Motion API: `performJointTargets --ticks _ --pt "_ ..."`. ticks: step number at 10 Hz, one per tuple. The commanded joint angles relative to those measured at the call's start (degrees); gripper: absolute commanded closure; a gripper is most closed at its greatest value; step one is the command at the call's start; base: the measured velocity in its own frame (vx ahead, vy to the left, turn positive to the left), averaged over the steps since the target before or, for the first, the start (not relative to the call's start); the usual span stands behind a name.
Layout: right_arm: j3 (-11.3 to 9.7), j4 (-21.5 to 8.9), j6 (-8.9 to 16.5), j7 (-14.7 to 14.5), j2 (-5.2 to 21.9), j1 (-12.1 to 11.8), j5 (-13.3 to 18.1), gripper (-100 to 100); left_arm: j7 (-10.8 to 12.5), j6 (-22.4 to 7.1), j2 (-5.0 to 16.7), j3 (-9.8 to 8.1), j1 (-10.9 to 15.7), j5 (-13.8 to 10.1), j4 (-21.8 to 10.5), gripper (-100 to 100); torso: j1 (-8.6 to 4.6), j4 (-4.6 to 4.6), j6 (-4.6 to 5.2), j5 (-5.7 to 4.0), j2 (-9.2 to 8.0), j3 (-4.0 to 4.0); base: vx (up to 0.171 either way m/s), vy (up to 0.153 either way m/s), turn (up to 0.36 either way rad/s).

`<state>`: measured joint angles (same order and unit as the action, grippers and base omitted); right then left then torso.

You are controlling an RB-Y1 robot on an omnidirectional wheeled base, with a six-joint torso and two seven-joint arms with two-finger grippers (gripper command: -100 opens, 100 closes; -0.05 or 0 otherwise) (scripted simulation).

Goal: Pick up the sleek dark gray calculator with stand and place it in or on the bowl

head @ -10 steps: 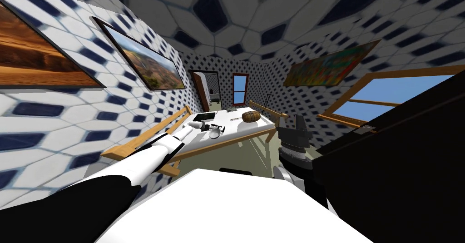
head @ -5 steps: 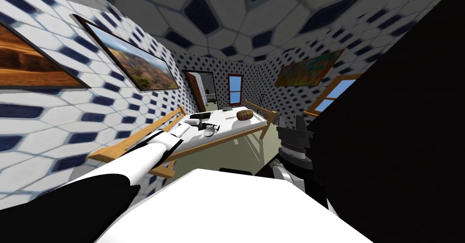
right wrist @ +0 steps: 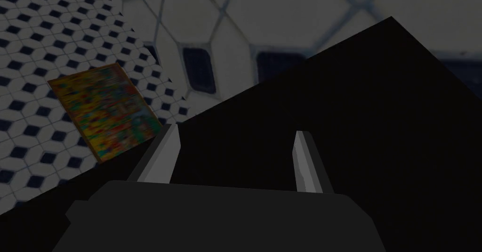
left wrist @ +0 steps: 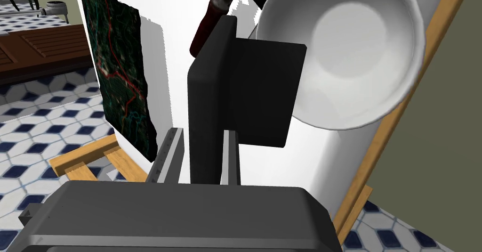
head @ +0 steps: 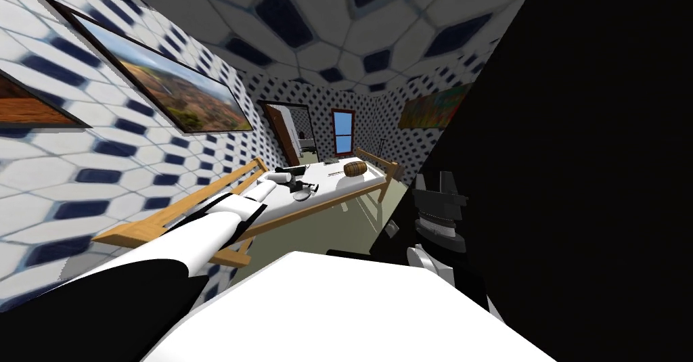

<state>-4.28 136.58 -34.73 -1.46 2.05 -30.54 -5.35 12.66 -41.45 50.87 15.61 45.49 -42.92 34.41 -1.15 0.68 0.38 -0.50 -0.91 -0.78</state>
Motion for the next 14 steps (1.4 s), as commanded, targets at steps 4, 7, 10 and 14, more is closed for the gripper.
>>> performJointTargets --ticks 4,7,10,14 --pt "0.02 0.0 0.0 0.0 0.02 -0.02 0.0 0 0.63 -1.29 0.71 -0.86 -0.68 0.48 1.51 -100 0.74 0.0 -0.1 0.08 0.26 0.11 -0.052 -0.087 -0.053" --pt "0.02 0.0 0.0 0.0 0.02 -0.02 0.0 0 0.63 -1.29 0.72 -0.87 -0.68 0.48 1.52 -100 0.94 -0.03 -0.11 0.14 0.37 0.18 0.0 0.0 0.0" --pt "0.02 0.0 0.0 0.0 0.03 -0.01 0.0 0 2.68 -3.16 2.23 -2.69 -1.95 1.91 2.11 -100 1.0 0.05 -0.06 0.07 0.32 0.12 -0.031 0.028 -0.181" --pt "0.03 0.0 0.0 0.0 0.03 0.0 0.0 0 5.75 -5.87 4.64 -5.48 -3.77 4.09 3.02 -100 1.06 0.16 -0.05 0.06 -0.04 -0.11 -0.101 0.065 -0.255"
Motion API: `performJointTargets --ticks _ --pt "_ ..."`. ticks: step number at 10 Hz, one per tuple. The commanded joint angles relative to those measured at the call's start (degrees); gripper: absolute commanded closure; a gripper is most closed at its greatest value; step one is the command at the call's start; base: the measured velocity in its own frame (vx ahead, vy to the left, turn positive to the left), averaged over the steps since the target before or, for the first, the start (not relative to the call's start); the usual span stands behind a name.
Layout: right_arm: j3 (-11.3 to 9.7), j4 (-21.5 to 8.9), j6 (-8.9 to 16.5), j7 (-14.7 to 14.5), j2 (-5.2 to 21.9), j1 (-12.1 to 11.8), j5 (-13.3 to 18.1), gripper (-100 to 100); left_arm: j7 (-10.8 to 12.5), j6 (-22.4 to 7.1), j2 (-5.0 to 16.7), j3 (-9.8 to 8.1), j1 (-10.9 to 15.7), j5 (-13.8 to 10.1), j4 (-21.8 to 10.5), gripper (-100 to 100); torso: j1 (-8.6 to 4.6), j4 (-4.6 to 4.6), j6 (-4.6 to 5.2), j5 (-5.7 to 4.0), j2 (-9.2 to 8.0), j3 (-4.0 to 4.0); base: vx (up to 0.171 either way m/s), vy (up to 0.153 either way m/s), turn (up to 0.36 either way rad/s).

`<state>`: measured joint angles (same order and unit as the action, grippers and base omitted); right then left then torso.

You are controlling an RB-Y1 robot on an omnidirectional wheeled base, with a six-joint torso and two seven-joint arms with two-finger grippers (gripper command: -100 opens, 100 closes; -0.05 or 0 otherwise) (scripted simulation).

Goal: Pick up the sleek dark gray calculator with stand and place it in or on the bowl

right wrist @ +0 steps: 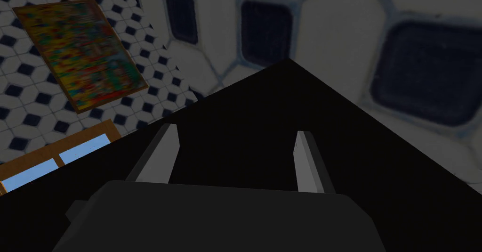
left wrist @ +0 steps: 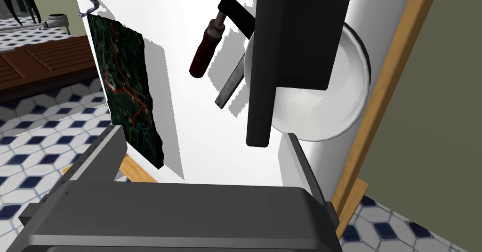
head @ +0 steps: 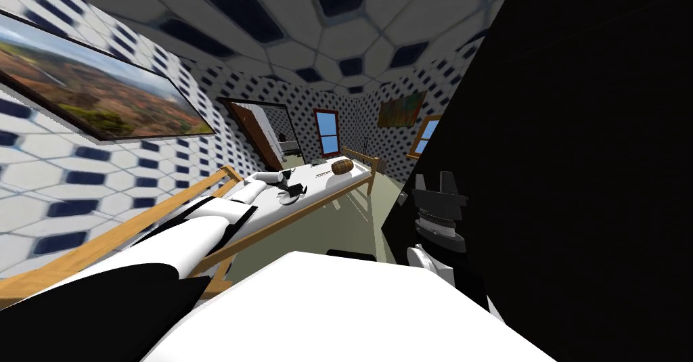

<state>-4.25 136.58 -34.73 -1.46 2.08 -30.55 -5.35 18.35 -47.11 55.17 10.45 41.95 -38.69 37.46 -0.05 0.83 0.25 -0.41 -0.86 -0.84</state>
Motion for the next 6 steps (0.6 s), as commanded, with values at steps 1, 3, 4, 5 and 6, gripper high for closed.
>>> performJointTargets --ticks 1,3,4,5,6 --pt "0.0 0.0 0.0 0.0 0.0 0.0 0.0 0 2.11 -2.01 1.94 -2.17 -1.43 1.31 0.59 -100 0.0 0.0 0.0 0.0 0.0 0.0 -0.078 0.058 -0.357" --pt "0.0 0.0 0.0 0.0 0.0 0.0 0.0 0 2.11 -2.01 1.94 -2.17 -1.43 1.31 0.59 -100 0.04 -0.01 0.03 0.01 0.02 0.02 -0.061 0.047 -0.111" --pt "0.0 0.0 0.0 0.0 0.0 -0.01 0.0 0 4.15 -3.82 3.55 -4.03 -2.65 2.76 1.2 -100 -0.02 -0.03 0.0 0.0 0.14 0.08 -0.085 0.037 -0.362" --pt "-0.01 0.0 0.0 0.0 0.0 0.02 0.0 0 4.15 -3.82 3.55 -4.03 -2.65 2.76 0.86 -100 -0.05 -0.03 0.12 -0.03 0.07 0.06 -0.089 0.045 -0.248" --pt "0.0 0.0 0.0 0.0 0.0 0.0 0.0 0 4.15 -3.82 3.55 -4.03 -2.65 2.76 1.2 -100 -0.03 -0.01 0.03 -0.01 0.04 0.03 -0.037 0.021 0.004"
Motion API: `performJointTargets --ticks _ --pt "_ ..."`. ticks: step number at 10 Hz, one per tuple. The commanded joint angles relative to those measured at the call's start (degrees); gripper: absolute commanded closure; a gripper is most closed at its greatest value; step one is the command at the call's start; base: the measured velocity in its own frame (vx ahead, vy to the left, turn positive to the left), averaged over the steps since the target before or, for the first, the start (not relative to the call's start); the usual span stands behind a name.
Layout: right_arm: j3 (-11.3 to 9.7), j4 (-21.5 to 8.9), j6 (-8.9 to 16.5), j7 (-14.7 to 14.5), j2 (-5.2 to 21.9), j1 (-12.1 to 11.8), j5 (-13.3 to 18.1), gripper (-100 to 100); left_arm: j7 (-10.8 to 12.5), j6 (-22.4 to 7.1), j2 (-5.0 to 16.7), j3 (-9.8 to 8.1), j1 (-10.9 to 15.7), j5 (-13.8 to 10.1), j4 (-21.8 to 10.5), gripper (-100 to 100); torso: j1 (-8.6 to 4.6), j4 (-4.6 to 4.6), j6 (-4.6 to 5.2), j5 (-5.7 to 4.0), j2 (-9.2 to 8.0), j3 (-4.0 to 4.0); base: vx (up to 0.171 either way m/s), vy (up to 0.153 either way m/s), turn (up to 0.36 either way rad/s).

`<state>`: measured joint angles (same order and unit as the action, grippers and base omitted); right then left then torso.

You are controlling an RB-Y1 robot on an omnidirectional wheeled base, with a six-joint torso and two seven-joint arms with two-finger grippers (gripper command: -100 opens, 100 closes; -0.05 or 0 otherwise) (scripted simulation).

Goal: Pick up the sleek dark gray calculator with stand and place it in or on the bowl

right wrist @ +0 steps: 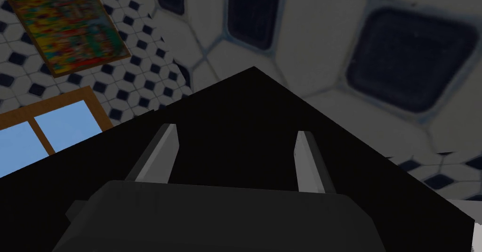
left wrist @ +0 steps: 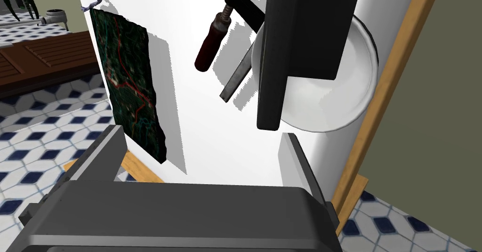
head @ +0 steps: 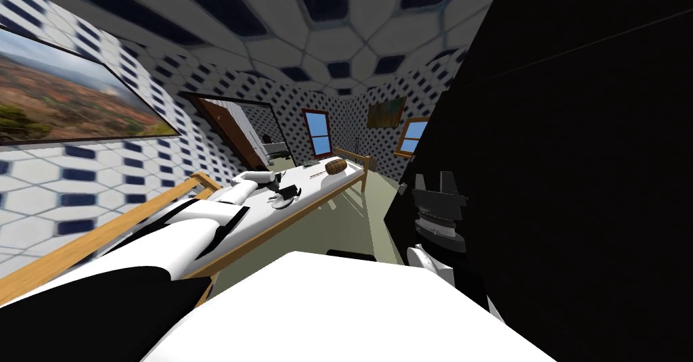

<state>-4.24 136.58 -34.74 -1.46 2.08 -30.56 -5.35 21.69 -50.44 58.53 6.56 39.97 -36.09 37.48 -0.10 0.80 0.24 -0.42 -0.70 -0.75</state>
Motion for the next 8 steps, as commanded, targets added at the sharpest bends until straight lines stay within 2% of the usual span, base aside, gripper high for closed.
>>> performJointTargets --ticks 1,2,3,8 --pt "0.0 0.0 0.0 0.0 0.0 0.0 0.0 0 1.83 -1.4 1.0 -1.07 -1.27 0.89 1.47 -100 0.0 0.0 0.0 0.0 0.0 0.0 -0.038 0.016 -0.188" --pt "0.0 0.0 0.0 0.0 0.0 0.01 0.0 0 0.63 -0.51 0.5 -0.54 -0.28 0.43 0.06 -100 -0.04 -0.02 0.08 -0.02 0.04 0.03 -0.022 0.013 -0.059" --pt "0.0 0.0 0.0 0.0 0.0 0.0 0.0 0 0.75 -0.61 0.53 -0.61 -0.28 0.49 0.04 0 -0.05 -0.03 0.01 -0.01 0.11 0.07 -0.004 0.002 0.011" --pt "0.0 0.0 0.0 0.0 0.0 0.0 0.0 0 0.74 -0.6 0.54 -0.6 -0.28 0.48 0.04 0 -0.09 -0.06 0.03 -0.02 0.22 0.13 0.0 0.0 0.0"
